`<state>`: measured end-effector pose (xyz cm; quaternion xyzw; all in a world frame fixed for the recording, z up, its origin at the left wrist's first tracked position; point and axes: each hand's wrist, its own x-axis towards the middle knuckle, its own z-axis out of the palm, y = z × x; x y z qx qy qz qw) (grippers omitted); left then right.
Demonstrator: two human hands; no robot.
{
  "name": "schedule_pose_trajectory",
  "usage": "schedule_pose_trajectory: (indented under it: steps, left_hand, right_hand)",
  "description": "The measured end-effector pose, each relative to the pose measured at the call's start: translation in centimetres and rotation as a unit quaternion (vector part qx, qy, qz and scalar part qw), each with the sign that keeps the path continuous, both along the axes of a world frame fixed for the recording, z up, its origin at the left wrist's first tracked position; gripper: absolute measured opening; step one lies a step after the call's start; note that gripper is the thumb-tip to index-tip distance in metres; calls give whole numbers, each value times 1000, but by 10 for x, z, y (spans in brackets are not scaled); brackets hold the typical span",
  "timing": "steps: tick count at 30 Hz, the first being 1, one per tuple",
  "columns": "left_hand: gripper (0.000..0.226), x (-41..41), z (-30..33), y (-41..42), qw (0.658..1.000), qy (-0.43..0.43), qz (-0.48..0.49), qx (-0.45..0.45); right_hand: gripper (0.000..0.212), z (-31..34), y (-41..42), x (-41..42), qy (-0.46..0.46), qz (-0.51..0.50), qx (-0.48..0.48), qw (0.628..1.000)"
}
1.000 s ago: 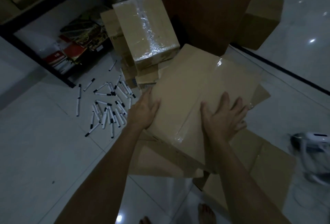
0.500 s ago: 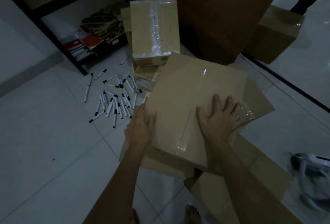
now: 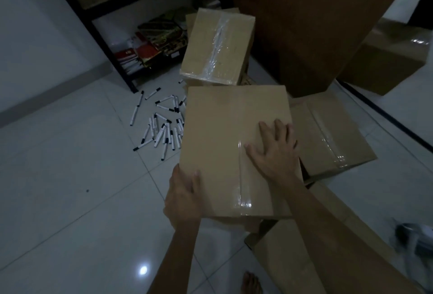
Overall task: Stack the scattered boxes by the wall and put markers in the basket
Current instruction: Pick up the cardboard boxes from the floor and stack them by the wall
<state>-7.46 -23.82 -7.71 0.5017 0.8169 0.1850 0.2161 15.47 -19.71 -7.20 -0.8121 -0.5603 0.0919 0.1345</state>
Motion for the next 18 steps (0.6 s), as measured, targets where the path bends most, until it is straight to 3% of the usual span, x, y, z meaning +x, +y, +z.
schedule_pose_trajectory:
  steps: [5,10,18]
  left_hand:
    - [65,-3,1,5,999,-30,-19,28]
    - [61,-7,6,0,998,-60,-18,26]
    - [71,-21,4,77,967,-208,-151,-3]
  right_hand:
    - [73,0,6,3,15,18,1,1000]
    - [72,4,4,12,96,59,24,993]
    - [87,-3,10,35,242,-22,99,965]
